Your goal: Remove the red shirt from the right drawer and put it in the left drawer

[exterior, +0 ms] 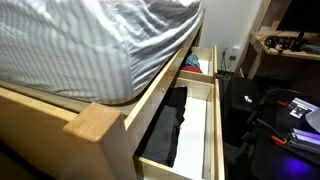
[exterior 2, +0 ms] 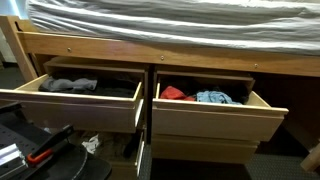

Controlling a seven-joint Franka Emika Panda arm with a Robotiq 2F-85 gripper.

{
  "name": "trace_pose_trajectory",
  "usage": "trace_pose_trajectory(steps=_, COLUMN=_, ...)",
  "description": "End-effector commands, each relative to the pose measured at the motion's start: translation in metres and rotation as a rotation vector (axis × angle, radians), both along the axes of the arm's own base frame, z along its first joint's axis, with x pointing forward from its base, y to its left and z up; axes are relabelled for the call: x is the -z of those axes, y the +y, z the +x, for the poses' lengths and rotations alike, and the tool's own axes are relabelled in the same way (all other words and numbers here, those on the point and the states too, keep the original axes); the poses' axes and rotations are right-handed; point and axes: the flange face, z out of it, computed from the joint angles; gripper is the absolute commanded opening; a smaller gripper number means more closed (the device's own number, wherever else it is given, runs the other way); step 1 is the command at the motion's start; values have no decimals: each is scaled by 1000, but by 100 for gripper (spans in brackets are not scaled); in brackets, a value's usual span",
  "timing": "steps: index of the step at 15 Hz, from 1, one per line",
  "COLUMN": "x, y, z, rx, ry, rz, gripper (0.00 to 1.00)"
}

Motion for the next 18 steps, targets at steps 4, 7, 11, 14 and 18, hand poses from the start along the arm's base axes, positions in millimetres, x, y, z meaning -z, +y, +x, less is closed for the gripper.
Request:
trace_pose_trajectory(steps=4, x=20, y=-3, z=10, rx=9, ry=126, rz=92, gripper=100)
trace_pose_trajectory(steps=7, x=16, y=-1, z=12, rx=11, ry=131, rz=88, gripper=100)
trace_pose_trajectory(steps=11, x=15, y=-1, z=11, rx=12, ry=132, rz=88, gripper=100)
trace_pose_trajectory(steps=14, x=15, y=-1, z=11, rx=12, ry=132, rz=88, gripper=100)
trace_pose_trajectory(steps=18, x=15, y=-1, z=11, rx=11, ry=132, rz=88, gripper=100)
